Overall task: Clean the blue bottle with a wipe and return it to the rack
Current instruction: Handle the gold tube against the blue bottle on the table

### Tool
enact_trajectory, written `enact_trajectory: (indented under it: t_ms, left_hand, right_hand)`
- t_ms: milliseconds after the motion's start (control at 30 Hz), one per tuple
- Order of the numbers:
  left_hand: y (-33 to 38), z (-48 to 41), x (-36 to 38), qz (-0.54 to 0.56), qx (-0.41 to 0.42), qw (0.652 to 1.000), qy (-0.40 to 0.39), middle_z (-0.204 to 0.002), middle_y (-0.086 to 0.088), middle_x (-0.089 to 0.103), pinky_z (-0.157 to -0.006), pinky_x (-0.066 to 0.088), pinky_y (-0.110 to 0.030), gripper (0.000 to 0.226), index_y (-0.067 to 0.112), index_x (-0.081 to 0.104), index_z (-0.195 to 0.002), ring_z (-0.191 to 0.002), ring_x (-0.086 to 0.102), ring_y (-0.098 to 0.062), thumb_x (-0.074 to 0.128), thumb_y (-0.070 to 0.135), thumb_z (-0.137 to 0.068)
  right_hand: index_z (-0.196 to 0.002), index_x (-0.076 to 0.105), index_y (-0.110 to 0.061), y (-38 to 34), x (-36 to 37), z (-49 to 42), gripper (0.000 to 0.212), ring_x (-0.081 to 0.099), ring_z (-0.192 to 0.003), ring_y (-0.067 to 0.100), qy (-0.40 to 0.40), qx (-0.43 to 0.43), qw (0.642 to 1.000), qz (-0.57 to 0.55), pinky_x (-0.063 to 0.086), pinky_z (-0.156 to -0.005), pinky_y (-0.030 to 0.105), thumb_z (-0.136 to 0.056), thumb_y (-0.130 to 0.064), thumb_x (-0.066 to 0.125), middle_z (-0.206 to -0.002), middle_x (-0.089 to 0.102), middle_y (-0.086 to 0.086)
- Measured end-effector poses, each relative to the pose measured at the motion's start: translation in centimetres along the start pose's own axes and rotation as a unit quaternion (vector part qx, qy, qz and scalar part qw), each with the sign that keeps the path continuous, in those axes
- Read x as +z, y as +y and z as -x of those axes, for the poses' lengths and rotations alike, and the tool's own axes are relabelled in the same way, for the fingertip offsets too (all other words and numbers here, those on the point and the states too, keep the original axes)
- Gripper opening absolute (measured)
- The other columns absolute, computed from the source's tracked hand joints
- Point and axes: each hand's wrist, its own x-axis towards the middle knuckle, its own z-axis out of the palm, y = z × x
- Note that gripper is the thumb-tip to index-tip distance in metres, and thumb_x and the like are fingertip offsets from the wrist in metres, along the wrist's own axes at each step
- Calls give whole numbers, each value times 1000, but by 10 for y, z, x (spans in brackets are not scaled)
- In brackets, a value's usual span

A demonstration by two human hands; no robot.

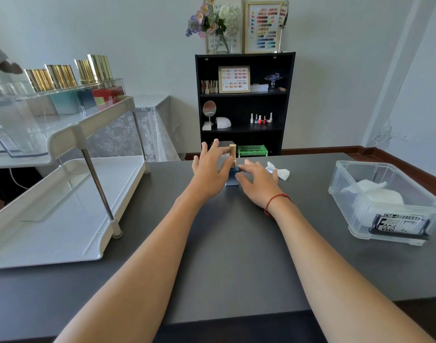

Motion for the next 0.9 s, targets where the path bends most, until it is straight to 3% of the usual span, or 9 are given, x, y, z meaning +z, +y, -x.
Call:
enact_trajectory:
  t_ms: [100,200,333,533,733,900]
  left_hand:
    - [1,1,1,-5,-9,1000,2,-158,-5,18,-117,-4,-48,40,23,42,-137,-148,-4,-26,41,36,-98]
    - [2,2,1,0,-20,1000,18,-157,-5,21,-117,-2,-49,36,23,48,-125,-148,-2,-25,49,42,-94]
    - [-1,2,2,2,-33,999,22,-156,-5,24,-117,0,-48,25,23,51,-113,-148,0,-25,52,39,-93]
    - [1,1,1,15,-32,999,14,-156,-5,24,-117,-3,-48,19,23,53,-112,-148,-1,-25,48,31,-96]
    - [-1,3,0,3,-42,999,8,-157,-5,23,-117,-1,-49,21,28,52,-106,-148,-1,-25,49,44,-93]
    - [0,3,0,8,-42,999,-3,-158,-5,20,-116,-3,-48,12,29,51,-104,-148,-2,-24,45,37,-96]
  right_hand:
    - [-128,54,-29,0,0,-1,32,11,-147,22,1,0,1000,5,-8,-115,53,-99,-32,40,-155,29,1]
    - [-128,55,-30,0,0,-1,32,10,-147,22,1,-2,1000,4,-8,-115,53,-99,-32,41,-156,28,1]
    - [-128,55,-30,-1,0,0,32,5,-148,23,2,-3,1000,10,-9,-115,53,-99,-32,41,-157,23,2]
    - [-131,53,-30,-3,-1,0,34,-2,-148,25,4,2,1000,16,-10,-115,53,-99,-32,40,-158,19,3]
    - [-132,52,-31,-3,-2,0,34,-1,-148,25,1,2,1000,19,-10,-115,53,-99,-32,41,-158,19,4]
    - [-130,52,-31,-3,-2,0,33,-1,-148,25,4,1,1000,17,-11,-115,53,-99,-32,41,-158,19,3]
